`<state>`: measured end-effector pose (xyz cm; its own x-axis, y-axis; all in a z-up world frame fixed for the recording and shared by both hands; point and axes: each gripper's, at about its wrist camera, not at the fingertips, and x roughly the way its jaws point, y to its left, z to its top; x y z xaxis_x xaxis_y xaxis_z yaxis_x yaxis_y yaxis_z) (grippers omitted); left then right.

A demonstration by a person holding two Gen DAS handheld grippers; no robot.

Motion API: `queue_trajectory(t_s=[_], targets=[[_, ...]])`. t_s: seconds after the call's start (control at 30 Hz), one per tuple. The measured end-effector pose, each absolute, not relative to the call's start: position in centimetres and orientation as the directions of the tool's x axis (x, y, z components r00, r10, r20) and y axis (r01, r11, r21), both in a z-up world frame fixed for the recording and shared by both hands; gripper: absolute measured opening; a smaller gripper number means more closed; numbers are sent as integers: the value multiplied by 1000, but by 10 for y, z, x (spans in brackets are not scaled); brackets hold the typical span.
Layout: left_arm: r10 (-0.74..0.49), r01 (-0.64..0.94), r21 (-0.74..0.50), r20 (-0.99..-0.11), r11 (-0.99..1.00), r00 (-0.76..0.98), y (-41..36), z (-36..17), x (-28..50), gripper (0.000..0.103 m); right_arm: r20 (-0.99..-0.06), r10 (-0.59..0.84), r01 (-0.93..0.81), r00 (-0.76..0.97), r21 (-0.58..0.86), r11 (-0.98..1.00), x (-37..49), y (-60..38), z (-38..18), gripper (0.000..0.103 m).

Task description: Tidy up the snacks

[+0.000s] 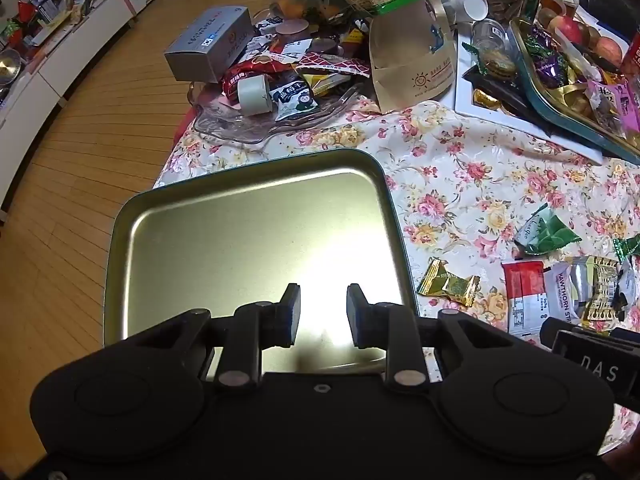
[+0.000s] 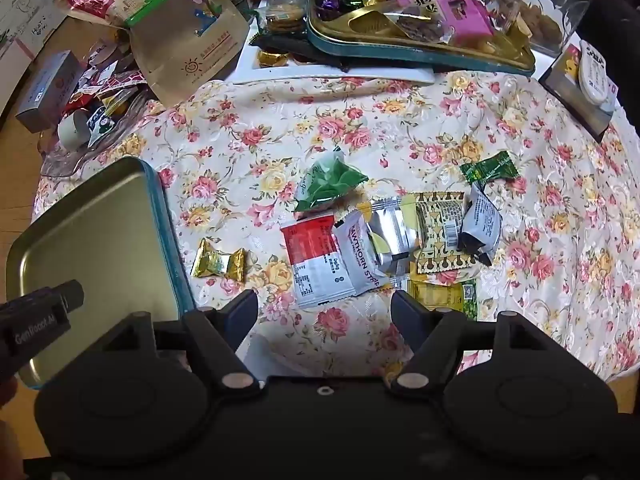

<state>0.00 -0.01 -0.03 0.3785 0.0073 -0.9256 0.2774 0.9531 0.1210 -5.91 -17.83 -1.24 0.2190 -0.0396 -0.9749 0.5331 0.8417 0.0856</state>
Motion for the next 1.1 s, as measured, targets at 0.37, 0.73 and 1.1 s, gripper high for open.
queue_trajectory(t_s=[0.37, 0.73, 1.1], targets=[[-6, 298, 121, -920, 947, 393, 4, -2, -1, 36, -974, -45, 515, 220, 77, 854, -54, -179, -18, 76], [16, 292, 149, -911, 945, 413, -1, 1, -4, 36, -970, -87, 480, 228, 35, 877, -52, -176, -20, 76], [19, 294, 153, -910, 943, 414, -2, 1, -5, 36, -967, -43, 520, 252, 98, 848, -55, -176, -20, 76]])
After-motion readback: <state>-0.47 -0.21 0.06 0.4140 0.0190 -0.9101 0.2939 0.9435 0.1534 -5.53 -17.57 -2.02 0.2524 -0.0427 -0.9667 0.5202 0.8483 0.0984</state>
